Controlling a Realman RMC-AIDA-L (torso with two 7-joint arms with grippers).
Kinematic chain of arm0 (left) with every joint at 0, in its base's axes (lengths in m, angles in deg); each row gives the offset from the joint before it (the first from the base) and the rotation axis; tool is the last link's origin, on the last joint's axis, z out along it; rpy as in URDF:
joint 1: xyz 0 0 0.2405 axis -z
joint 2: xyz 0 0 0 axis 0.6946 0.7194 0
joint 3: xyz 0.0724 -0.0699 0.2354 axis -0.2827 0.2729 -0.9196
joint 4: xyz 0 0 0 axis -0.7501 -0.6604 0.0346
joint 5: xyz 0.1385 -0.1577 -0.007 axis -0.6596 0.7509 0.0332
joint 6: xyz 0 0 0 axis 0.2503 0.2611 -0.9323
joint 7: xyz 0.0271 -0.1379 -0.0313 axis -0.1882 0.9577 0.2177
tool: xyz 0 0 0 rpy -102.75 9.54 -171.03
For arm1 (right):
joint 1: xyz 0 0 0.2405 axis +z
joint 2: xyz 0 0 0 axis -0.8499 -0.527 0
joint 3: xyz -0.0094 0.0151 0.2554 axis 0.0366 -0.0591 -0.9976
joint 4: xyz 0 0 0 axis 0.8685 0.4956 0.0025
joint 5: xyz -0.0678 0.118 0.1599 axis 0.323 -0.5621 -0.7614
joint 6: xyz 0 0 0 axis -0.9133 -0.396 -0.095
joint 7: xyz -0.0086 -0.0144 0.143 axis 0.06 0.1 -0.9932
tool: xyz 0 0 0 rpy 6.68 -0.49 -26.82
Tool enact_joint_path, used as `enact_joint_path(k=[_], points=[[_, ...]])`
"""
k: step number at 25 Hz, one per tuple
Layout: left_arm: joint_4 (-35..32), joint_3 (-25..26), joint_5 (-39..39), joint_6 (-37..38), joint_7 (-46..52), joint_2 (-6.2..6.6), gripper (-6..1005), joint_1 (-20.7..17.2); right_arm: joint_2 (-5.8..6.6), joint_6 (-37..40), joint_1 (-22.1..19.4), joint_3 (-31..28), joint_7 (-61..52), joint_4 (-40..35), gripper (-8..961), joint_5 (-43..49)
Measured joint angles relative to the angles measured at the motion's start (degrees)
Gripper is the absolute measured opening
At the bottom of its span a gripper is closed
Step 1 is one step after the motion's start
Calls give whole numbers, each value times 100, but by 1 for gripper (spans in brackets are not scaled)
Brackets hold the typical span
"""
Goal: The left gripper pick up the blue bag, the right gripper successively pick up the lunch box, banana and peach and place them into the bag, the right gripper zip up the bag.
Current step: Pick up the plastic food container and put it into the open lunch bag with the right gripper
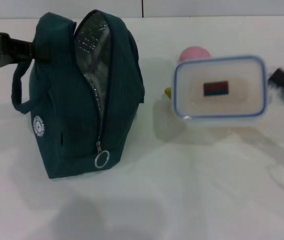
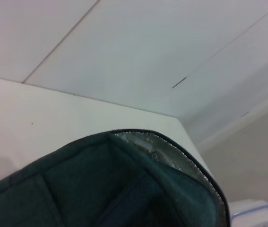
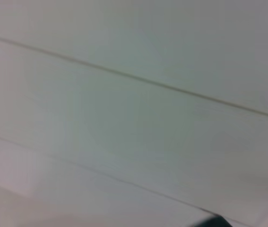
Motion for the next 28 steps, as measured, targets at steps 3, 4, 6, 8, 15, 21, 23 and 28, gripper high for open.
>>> enact_joint_path(k=[3, 4, 6, 8, 15, 21, 23, 28], points=[[171, -24, 188, 48, 12, 5, 42, 27, 15, 287, 31, -366, -123, -31, 96, -1], [250, -29, 235, 67, 16, 12, 42, 48, 21, 401, 51, -531, -155, -32, 96, -2], [357, -31, 272, 92, 23, 21, 42, 90, 28, 541, 91, -762, -210, -33, 96, -3], [378, -32, 273, 95, 35, -2, 42, 117, 34, 621, 142, -884, -270, -35, 96, -23], [668, -34, 280, 45, 44, -132, 42, 373, -13, 669, 345, -980, -452, -87, 96, -209], [762, -34, 264, 16, 35, -151, 42, 501, -68, 555, 444, -979, -488, -62, 96, -280], [763, -28, 263, 15, 41, -152, 42, 511, -72, 515, 445, -984, -508, -47, 96, -305], [795, -6, 276, 13, 61, -155, 42, 513, -82, 529, 474, -995, -633, -50, 96, -541]])
